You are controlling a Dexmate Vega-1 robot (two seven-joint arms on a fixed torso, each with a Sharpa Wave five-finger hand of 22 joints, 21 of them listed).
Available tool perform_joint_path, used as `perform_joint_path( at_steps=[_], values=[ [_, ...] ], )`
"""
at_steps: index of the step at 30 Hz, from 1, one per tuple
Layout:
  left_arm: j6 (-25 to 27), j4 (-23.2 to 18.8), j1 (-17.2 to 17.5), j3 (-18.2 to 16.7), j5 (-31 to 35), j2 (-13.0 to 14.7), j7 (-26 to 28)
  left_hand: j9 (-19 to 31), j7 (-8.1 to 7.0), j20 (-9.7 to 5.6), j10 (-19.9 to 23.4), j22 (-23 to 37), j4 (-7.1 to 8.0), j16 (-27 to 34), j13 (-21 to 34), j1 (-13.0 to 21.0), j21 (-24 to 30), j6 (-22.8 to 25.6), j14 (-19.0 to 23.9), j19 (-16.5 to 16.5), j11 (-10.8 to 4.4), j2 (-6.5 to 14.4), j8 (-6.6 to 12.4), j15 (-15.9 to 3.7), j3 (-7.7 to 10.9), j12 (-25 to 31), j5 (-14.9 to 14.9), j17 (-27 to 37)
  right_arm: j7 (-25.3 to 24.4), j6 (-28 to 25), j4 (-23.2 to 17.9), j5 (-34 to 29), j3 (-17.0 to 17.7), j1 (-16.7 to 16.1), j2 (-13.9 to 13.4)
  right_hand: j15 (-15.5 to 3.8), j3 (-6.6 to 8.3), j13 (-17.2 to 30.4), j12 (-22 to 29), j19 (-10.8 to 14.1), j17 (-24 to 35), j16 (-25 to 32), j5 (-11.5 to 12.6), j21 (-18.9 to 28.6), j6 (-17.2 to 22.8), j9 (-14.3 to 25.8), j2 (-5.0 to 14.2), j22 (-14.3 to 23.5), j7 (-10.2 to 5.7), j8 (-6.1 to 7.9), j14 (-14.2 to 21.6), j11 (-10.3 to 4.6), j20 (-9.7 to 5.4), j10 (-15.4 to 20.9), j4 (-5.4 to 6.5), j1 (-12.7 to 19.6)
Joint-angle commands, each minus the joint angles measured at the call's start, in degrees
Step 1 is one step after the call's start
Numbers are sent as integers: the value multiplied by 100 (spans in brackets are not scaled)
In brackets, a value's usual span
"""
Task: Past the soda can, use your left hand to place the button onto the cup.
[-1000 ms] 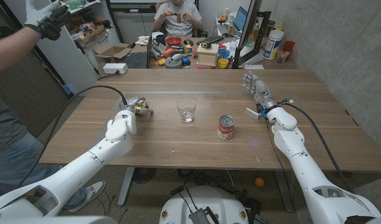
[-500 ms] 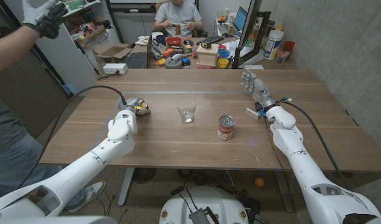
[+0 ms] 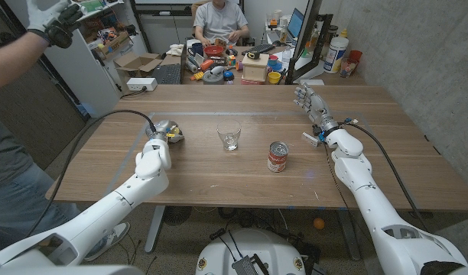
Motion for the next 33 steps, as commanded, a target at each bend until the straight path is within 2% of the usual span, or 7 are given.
perform_joint_path(
  at_steps=[1,25,33],
  values=[
    [26,-161,50,-29,-9,8,130,25,57,112,4,30,-302,-2,31,528,-61,78,140,1808,-38,462,22,-179,357,32,-24,30,-6,-31,-112,3,2,-57,-33,-39,-22,19,-3,13,18,-19,40,-19,19,23,-30,20,-23,1,27,-3,32,-23,-12,-29],
    [-97,-629,94,-122,161,104,139,31,66,169,-27,35,-229,-47,109,522,-221,103,90,1670,-33,440,32,-170,357,20,-77,82,-197,-235,-640,-14,-12,-290,-111,-36,-44,20,-1,50,16,-20,49,-43,16,24,-46,20,-7,3,28,11,39,-22,-15,-55],
    [-148,-933,159,-176,247,174,45,33,66,177,-20,37,-203,-52,133,503,-265,113,100,1645,-26,434,36,-169,351,21,-85,97,-265,-283,-784,-7,-13,-366,-127,-37,-43,20,0,57,15,-20,52,-55,13,24,-40,20,-5,3,31,12,37,-23,-18,-56]
  ],
)
